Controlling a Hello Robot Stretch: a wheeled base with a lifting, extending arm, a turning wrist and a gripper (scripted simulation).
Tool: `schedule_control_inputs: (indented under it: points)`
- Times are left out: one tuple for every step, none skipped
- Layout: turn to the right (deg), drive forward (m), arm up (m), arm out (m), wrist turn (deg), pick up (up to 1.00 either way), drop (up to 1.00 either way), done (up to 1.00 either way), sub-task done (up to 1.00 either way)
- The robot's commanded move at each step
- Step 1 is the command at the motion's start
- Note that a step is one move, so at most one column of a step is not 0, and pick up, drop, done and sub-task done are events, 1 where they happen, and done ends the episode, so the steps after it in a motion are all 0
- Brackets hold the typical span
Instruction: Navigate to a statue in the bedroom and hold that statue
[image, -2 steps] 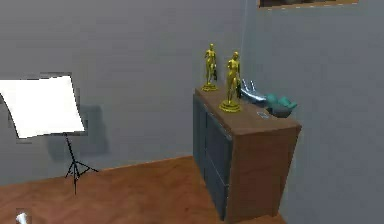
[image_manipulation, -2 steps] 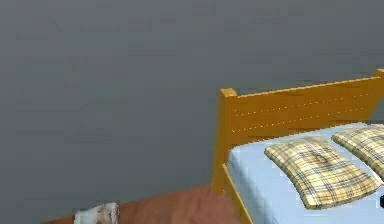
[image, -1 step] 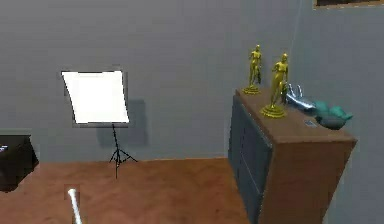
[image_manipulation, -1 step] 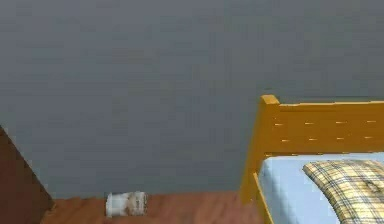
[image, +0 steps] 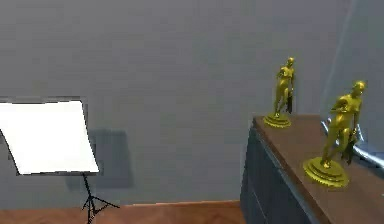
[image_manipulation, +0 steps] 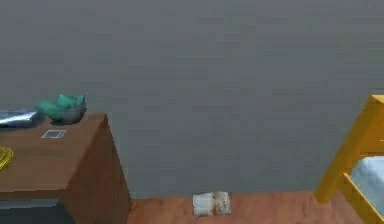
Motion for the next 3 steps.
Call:
schedule_control_inputs:
  points:
    - [-45.0,0.0,0.0,0.0,0.0,0.0,0.0,0.0,0.0]
    - [0.0,0.0,0.5,0.0,0.0,0.0,0.0,0.0,0.0]
    - [0.0,0.0,0.38,0.0,0.0,0.0,0.0,0.0,0.0]
